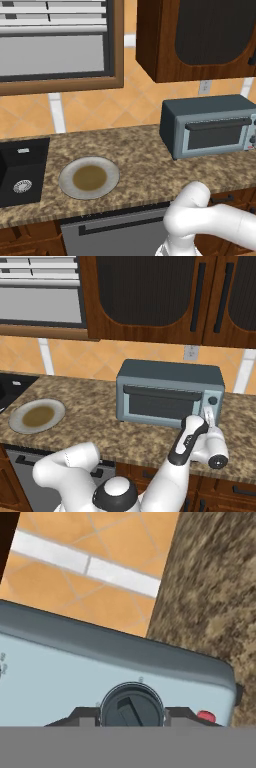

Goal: Pick up the kebab skewer and baguette bread, and place them inside the toaster oven. Close the toaster oven door and start by setting the timer.

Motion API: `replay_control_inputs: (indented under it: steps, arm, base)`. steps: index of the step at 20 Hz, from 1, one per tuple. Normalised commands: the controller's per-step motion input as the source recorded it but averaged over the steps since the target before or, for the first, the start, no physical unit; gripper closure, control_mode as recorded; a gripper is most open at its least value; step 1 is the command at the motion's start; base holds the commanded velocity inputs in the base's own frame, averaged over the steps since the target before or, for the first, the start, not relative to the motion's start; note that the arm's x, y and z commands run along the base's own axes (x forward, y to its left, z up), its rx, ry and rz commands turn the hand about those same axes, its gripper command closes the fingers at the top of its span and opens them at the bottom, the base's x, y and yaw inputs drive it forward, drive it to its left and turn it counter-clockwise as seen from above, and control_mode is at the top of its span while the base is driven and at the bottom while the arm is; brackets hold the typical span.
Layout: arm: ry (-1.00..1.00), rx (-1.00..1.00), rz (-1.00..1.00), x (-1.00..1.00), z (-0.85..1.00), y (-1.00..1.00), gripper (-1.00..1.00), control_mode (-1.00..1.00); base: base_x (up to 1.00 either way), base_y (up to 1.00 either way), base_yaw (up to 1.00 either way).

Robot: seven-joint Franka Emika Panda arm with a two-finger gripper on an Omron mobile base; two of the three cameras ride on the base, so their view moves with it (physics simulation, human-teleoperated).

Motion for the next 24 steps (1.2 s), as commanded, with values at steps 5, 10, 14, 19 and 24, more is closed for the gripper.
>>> replay_control_inputs:
  steps: [5, 10, 14, 19, 24]
  arm:
    - [-0.01, 0.09, -0.02, 0.07, 0.0, 0.0, 1.0, -1.0]
    - [-0.01, 0.11, -0.04, 0.0, 0.0, 0.0, 1.0, -1.0]
    - [0.0, 0.17, -0.07, 0.0, 0.0, 0.0, 1.0, -1.0]
    - [0.0, 0.2, -0.07, 0.0, 0.01, 0.0, 1.0, -1.0]
    - [0.0, 0.23, -0.05, 0.0, 0.0, 0.0, 1.0, -1.0]
  base:
    - [0.0, 0.0, 0.0]
    - [0.0, 0.0, 0.0]
    - [0.0, 0.0, 0.0]
    - [0.0, 0.0, 0.0]
    - [0.0, 0.0, 0.0]
